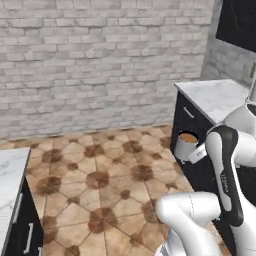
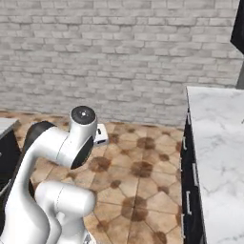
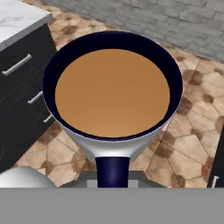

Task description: Pick up the brewed coffee from the coffee machine and place it next to the breakfast plate on the dining counter.

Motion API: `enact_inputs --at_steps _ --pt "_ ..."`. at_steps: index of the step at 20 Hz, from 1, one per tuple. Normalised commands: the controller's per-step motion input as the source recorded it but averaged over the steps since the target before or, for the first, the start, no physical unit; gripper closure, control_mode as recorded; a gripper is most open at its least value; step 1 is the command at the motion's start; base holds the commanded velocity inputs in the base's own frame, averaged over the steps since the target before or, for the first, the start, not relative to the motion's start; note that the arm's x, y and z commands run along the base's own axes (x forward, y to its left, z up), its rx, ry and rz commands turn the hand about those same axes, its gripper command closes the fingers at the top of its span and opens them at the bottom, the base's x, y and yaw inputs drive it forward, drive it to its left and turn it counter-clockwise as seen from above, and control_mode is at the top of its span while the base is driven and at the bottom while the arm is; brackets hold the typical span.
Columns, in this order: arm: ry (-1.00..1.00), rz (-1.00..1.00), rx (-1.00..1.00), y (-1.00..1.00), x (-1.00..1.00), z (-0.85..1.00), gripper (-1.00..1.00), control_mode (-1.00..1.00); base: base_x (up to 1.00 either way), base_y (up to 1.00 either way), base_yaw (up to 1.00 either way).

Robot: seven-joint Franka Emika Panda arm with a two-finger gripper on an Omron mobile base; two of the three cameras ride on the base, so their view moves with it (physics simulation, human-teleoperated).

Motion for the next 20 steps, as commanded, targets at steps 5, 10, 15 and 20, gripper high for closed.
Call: enact_inputs --at_steps 5,10,15,20 --pt "0.00 0.00 0.00 0.00 0.00 0.00 1.00 1.00 0.28 0.00 0.83" --pt "0.00 0.00 0.00 0.00 0.00 0.00 1.00 1.00 0.56 -0.17 0.77" --pt "0.00 0.00 0.00 0.00 0.00 0.00 1.00 1.00 0.68 -0.30 0.77" --pt "0.00 0.00 0.00 0.00 0.00 0.00 1.00 1.00 0.67 -0.38 0.76"
